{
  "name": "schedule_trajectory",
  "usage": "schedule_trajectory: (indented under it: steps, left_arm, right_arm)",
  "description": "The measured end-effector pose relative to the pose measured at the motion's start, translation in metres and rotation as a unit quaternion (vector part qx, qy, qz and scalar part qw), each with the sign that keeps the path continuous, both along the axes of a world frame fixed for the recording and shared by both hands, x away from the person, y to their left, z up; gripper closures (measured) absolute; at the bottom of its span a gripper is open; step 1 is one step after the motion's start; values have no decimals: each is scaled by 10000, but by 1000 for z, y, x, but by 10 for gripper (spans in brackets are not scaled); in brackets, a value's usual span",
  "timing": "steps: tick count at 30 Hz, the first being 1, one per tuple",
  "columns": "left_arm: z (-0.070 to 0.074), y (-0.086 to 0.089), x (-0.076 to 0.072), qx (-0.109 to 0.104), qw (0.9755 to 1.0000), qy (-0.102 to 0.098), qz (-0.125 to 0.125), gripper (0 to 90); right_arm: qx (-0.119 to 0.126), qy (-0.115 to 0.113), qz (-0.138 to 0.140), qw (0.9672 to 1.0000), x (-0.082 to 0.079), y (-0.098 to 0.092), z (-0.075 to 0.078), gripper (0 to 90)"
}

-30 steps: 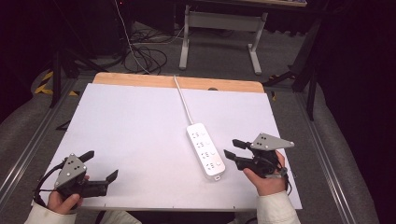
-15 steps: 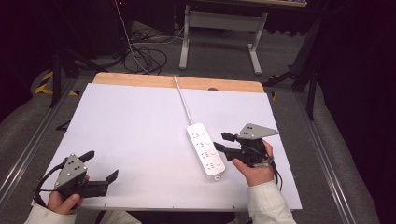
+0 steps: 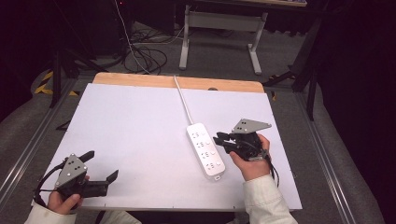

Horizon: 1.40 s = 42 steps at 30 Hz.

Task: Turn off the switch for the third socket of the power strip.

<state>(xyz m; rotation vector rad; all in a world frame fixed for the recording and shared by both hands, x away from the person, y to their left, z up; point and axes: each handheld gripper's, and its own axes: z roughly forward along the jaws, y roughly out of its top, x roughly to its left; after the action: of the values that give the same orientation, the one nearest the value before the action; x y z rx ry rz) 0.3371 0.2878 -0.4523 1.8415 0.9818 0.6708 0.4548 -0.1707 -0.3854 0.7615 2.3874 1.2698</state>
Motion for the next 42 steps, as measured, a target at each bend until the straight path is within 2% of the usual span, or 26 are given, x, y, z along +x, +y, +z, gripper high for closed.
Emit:
schedule_trajectory:
  steps: [2, 8, 13, 23, 42]
  left_arm:
    - [0, 0, 0, 20, 10000, -8, 1, 2]
    - [0, 1, 0, 35, 10000, -6, 17, 2]
    - [0, 0, 0, 24, 10000, 20, 19, 2]
    - [0, 0, 0, 37, 10000, 35, 8, 2]
    - [-1, 0, 1, 78, 10000, 51, 16, 2]
  right_arm:
    - [8, 93, 90, 9999, 2, 0, -1, 900]
    - [-360, 241, 60, 9990, 9, 9, -8, 900]
    - [-678, 425, -29, 9968, 18, 18, -17, 900]
    - [-979, 680, -75, 9928, 27, 22, -27, 900]
    - [-1554, 1156, -32, 9811, 33, 32, -44, 900]
